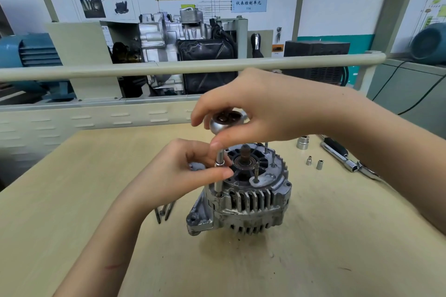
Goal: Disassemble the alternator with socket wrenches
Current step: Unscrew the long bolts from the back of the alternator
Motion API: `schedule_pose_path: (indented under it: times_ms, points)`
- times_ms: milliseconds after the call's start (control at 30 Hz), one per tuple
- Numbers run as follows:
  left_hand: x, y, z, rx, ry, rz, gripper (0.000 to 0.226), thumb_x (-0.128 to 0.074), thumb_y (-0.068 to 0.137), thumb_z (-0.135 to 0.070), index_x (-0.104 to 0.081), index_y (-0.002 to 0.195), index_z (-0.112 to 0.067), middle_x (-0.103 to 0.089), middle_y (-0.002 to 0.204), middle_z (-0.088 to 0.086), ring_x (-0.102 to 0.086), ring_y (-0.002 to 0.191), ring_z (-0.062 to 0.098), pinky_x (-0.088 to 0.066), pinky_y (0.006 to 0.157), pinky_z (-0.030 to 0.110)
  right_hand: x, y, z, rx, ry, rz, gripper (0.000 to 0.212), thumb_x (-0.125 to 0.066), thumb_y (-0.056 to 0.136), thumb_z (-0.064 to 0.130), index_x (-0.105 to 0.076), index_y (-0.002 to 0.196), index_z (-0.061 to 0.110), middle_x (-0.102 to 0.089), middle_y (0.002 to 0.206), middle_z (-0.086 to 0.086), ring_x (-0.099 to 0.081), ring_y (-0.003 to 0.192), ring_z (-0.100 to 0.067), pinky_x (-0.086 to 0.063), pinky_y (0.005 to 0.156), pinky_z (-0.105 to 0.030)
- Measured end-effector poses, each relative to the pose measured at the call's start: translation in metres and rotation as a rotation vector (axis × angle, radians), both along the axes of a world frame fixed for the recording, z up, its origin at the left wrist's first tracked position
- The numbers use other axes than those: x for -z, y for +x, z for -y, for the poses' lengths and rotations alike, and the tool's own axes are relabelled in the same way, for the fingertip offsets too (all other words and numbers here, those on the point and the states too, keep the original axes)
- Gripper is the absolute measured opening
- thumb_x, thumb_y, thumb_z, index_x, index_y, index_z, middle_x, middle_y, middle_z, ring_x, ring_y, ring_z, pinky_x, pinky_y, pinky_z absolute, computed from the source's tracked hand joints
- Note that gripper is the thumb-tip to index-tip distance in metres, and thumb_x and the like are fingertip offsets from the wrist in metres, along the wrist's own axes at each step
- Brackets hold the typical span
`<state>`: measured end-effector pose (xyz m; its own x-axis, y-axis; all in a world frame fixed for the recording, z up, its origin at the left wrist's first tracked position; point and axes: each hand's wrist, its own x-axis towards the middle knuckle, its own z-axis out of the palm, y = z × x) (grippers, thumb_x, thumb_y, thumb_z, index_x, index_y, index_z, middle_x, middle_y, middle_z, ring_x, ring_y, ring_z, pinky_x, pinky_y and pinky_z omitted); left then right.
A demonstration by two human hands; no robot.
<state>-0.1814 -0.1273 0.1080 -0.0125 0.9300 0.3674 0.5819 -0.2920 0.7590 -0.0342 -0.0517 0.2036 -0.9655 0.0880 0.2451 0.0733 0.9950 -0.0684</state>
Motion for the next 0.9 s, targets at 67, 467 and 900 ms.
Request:
schedule_pose_path:
  times_ms: [67,467,900]
  points:
    - [0.000,0.001,0.001,-0.049,0.030,-0.018,0.041,-0.069,0.058,-0.051,-0.070,0.066,-0.011,-0.071,0.074,0.003,-0.067,0.079,0.019,-0.049,0.078,0.039,0.000,-0.001,0.000,0.003,0.008,0.001,0.035,-0.064,0.083,0.035,-0.060,0.113,0.018,-0.065,0.088,0.009,-0.054,0.080,0.001,-0.039,0.069,-0.009]
    - [0.000,-0.003,0.000,0.032,-0.006,-0.041,0.035,-0.076,0.064,-0.046,-0.072,0.072,-0.013,-0.072,0.081,-0.001,-0.067,0.078,0.007,-0.049,0.070,0.017,0.003,-0.003,-0.002,0.009,0.032,-0.027,0.026,-0.063,0.085,0.033,-0.064,0.104,0.015,-0.049,0.072,0.024,-0.048,0.071,0.013,-0.033,0.065,-0.004]
    - [0.001,-0.005,-0.002,0.074,0.016,0.017,0.011,-0.071,0.063,-0.034,-0.071,0.073,-0.029,-0.072,0.069,-0.008,-0.067,0.066,0.002,-0.049,0.065,0.011,-0.006,0.011,-0.010,0.105,-0.043,0.140,0.038,-0.051,0.085,0.037,-0.056,0.121,0.025,-0.060,0.109,0.016,-0.050,0.096,0.004,-0.039,0.087,-0.021]
